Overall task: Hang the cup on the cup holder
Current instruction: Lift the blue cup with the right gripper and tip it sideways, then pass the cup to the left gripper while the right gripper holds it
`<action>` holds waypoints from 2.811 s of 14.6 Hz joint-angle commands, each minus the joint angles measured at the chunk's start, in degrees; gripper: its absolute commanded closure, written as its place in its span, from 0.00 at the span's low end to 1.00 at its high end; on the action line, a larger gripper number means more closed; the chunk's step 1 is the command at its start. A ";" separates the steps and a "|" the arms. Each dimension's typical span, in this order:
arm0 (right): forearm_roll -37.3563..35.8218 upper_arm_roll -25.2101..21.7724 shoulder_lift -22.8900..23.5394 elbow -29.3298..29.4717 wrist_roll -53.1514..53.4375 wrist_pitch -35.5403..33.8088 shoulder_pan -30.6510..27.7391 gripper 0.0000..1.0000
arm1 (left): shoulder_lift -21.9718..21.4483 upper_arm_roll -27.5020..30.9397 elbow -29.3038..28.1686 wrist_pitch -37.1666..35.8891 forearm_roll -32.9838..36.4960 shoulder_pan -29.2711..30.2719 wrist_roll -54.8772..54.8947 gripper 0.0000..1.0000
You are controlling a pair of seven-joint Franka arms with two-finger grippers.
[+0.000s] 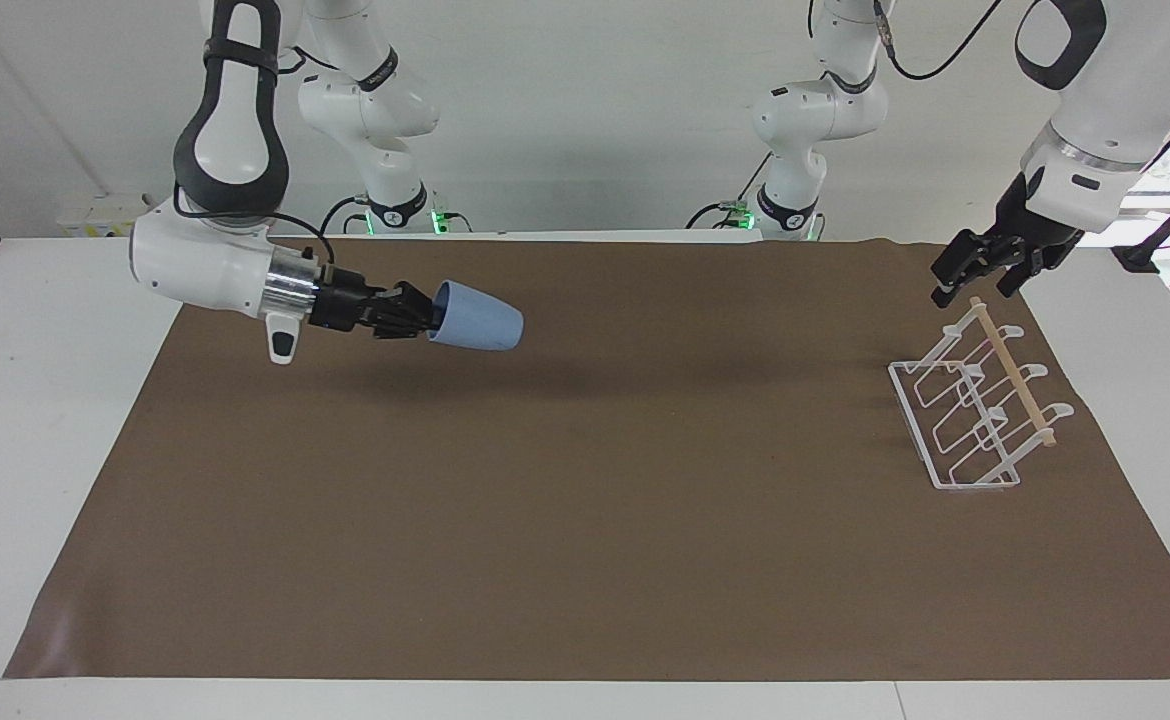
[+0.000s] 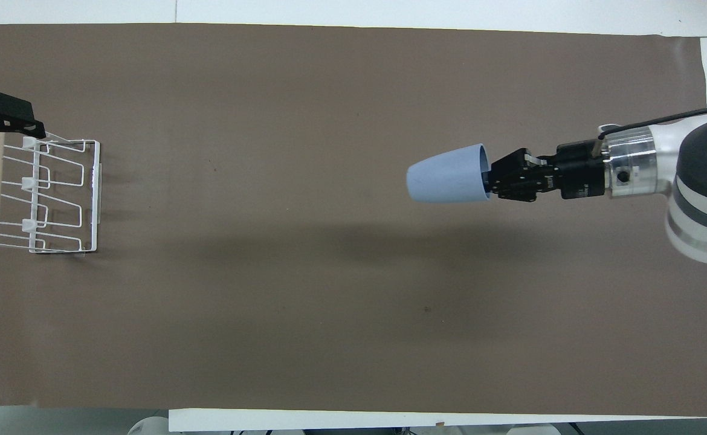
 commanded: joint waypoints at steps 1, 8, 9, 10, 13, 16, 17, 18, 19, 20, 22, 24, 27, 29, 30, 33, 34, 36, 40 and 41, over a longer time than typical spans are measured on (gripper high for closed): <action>14.53 0.10 -2.80 -5.03 6.20 2.83 5.99 1.00 | -1.96 0.10 -2.54 2.74 -3.30 -2.16 -12.67 0.01; 36.81 0.10 -2.10 -4.69 11.31 14.26 21.04 1.00 | -1.34 -0.08 -0.70 3.00 -13.40 -5.86 -55.25 0.01; 36.82 0.10 -2.10 -4.69 12.10 14.26 21.39 1.00 | -1.26 -0.08 -0.60 3.17 -12.80 -7.52 -59.85 0.01; 36.82 0.10 -2.10 -4.69 12.37 14.26 21.48 1.00 | -1.26 0.01 -0.60 3.52 -12.62 -9.62 -62.33 0.01; 36.82 0.36 -2.10 -4.52 13.07 15.40 21.57 1.00 | 0.14 -0.16 2.63 4.14 -4.04 -14.81 -76.72 0.00; 36.82 0.45 -2.01 -4.16 15.00 15.49 21.57 1.00 | 1.46 -0.08 6.34 2.48 0.73 -21.31 -83.96 0.00; 36.82 0.45 -2.01 -4.16 15.09 15.67 21.57 1.00 | 1.47 -0.08 6.34 2.56 1.79 -23.33 -85.63 0.00; 36.82 0.45 -2.01 -4.16 15.53 15.67 21.57 1.00 | 1.47 -0.08 6.34 2.82 2.15 -24.83 -87.65 0.00; 36.82 0.45 -2.01 -4.16 16.58 15.67 21.57 1.00 | 1.56 -0.08 6.60 2.30 2.15 -25.63 -88.89 0.00; 36.82 0.45 -2.01 -4.16 17.11 15.76 21.57 1.00 | 1.56 -0.16 6.87 2.38 2.24 -26.51 -89.33 0.00; 36.82 0.45 -1.93 -4.16 17.12 15.76 22.62 1.00 | 1.47 -0.17 6.69 3.70 2.59 -28.27 -90.21 0.00; 36.82 0.45 -1.66 -3.99 17.20 17.33 22.80 1.00 | 1.12 -0.52 5.90 5.72 3.11 -28.71 -91.62 0.00; 36.90 0.45 -1.57 -3.64 17.20 17.78 23.59 1.00 | 1.21 -0.52 4.16 7.74 3.12 -28.80 -91.71 0.00; 36.82 0.45 -1.57 -3.64 17.29 17.60 23.33 1.00 | 0.42 -0.60 1.26 8.97 3.12 -28.80 -91.71 0.00; 36.82 0.45 -1.57 -3.64 17.20 17.78 23.59 1.00 | 0.33 -0.60 0.55 9.67 3.12 -28.80 -91.80 0.00; 36.82 0.45 -1.49 -3.29 17.29 17.78 23.77 1.00 | 0.24 -0.60 -0.86 9.77 3.03 -28.72 -91.80 0.00; 36.82 0.45 -1.49 -3.29 17.29 17.86 23.77 1.00 | 0.24 -0.60 -0.87 9.77 3.03 -28.72 -91.80 0.01; 36.82 0.45 -1.49 -3.29 17.29 17.87 23.77 1.00 | 0.24 -0.60 -0.87 9.94 3.03 -28.72 -91.80 0.26; 36.82 0.36 -1.31 -3.11 17.29 17.87 23.68 1.00 | 0.33 -0.60 -0.60 10.12 3.03 -28.80 -91.62 0.89; 36.64 0.36 -1.22 -2.94 17.29 17.87 23.68 1.00 | 0.33 -0.60 -0.51 10.12 3.03 -28.80 -91.54 0.99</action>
